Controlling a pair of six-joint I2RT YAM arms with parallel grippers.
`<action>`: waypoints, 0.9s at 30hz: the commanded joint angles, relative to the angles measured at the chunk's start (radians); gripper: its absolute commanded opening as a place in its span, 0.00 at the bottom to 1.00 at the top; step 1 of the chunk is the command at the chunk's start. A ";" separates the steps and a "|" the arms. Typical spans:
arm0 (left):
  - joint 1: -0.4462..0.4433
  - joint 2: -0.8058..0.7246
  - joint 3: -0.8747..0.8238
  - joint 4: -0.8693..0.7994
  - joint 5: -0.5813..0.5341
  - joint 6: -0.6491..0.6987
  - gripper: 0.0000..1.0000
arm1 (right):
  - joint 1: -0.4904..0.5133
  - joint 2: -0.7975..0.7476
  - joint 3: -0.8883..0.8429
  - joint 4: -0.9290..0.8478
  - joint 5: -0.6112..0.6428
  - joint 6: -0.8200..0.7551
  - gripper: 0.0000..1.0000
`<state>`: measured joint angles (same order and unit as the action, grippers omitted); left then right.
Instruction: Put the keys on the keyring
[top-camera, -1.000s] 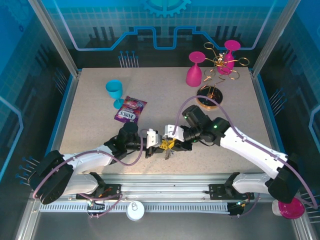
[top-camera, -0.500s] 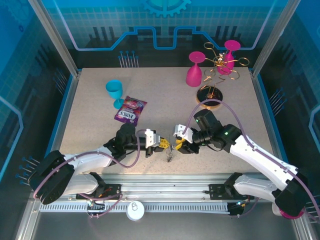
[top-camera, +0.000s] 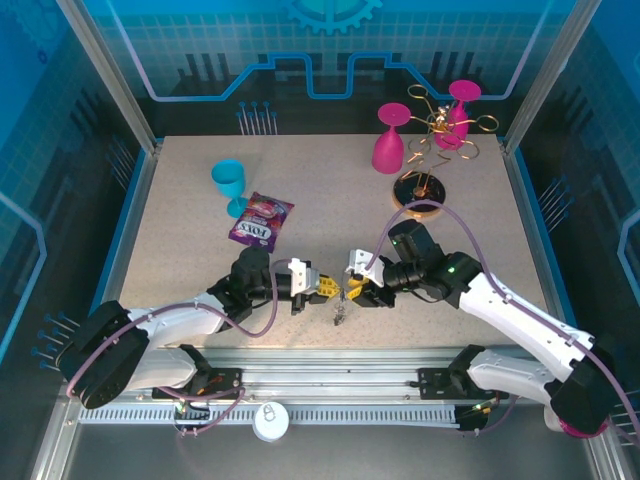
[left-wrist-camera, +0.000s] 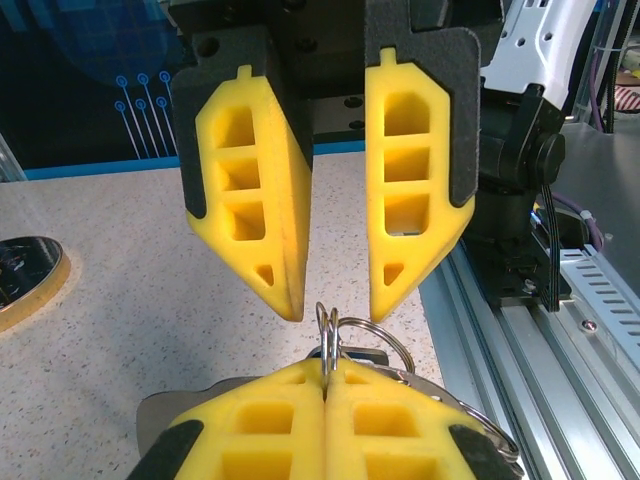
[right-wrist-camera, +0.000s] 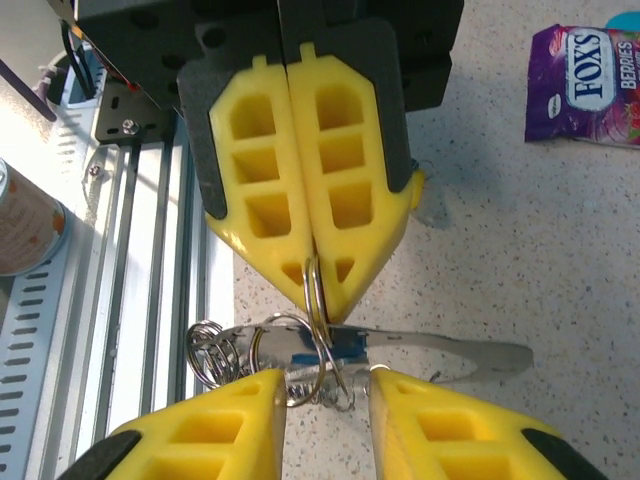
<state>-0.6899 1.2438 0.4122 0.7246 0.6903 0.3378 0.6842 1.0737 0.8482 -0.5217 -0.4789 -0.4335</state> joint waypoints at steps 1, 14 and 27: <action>0.006 0.007 -0.008 0.050 0.046 -0.020 0.00 | -0.008 0.009 0.003 0.044 -0.054 0.001 0.29; 0.007 0.011 -0.009 0.059 0.057 -0.023 0.00 | -0.004 0.050 0.001 0.098 -0.100 0.013 0.18; 0.014 0.003 0.024 -0.046 0.018 0.001 0.19 | 0.036 0.116 0.121 -0.098 -0.012 -0.108 0.00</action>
<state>-0.6750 1.2533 0.4004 0.7181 0.6971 0.3061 0.7013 1.1732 0.9020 -0.5148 -0.5247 -0.4725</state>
